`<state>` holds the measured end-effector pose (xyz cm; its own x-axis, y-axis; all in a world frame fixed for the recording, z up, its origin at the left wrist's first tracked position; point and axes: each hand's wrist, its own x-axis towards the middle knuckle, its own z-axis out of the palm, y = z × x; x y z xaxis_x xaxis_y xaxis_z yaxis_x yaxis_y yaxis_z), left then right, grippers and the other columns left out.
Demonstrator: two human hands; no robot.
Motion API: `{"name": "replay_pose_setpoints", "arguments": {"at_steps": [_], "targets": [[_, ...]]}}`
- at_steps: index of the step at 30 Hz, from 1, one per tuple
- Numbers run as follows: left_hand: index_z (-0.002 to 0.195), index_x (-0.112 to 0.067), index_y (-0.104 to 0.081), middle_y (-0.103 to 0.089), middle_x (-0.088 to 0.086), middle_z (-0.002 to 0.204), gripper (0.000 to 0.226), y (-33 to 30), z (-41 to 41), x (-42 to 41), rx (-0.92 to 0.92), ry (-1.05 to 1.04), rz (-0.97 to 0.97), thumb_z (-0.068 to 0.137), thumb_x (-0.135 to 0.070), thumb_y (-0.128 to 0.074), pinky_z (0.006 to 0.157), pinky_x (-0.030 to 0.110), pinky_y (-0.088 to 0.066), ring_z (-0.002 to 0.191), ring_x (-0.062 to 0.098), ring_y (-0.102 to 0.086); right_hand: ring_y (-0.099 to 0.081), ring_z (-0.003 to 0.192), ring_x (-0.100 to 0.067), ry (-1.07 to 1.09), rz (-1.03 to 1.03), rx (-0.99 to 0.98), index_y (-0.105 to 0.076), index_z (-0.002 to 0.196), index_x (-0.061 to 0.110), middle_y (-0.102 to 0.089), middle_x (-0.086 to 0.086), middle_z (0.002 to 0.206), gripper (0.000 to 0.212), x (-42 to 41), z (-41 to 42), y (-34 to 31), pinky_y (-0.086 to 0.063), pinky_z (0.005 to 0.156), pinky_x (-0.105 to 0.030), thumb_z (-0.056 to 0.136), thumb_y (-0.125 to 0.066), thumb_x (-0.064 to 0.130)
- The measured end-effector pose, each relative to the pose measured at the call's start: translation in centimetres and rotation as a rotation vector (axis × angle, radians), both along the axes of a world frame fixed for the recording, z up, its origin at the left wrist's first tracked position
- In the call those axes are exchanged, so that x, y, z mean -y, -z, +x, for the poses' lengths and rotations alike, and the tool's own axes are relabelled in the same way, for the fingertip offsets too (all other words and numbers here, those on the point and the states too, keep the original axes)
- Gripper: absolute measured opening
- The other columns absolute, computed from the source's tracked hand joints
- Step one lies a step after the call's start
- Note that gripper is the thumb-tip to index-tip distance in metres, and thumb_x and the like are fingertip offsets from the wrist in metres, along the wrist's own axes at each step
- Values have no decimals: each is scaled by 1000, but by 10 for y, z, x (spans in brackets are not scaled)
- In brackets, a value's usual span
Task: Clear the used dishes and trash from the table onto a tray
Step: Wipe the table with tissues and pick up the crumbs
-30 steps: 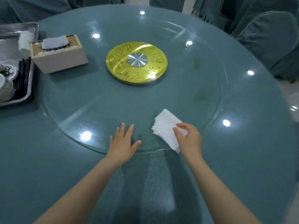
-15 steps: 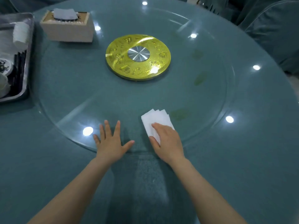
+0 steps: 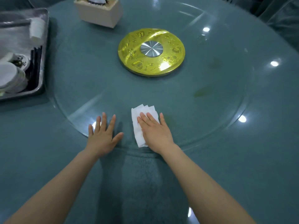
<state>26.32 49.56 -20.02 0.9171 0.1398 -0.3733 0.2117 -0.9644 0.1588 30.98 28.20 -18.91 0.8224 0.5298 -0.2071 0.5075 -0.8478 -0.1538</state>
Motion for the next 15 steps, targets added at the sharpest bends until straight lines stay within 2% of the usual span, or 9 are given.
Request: {"name": "replay_pose_setpoints", "arguments": {"at_steps": [10, 15], "targets": [[149, -37, 11, 25, 1, 157, 78, 1, 10, -33, 22, 22, 10, 89, -66, -30, 113, 49, 11, 144, 21, 21, -1, 148, -12, 311, -105, -22, -10, 153, 20, -2, 8, 161, 54, 95, -4, -8, 2, 117, -48, 101, -24, 23], [149, -35, 12, 23, 3, 157, 78, 0, 11, -36, 7, 47, 12, 89, -67, -27, 113, 50, 11, 145, 23, 20, 4, 148, -22, 480, 31, -85, -8, 151, 7, 1, -9, 161, 58, 57, -11, -9, -1, 119, -38, 102, -24, 33]]}}
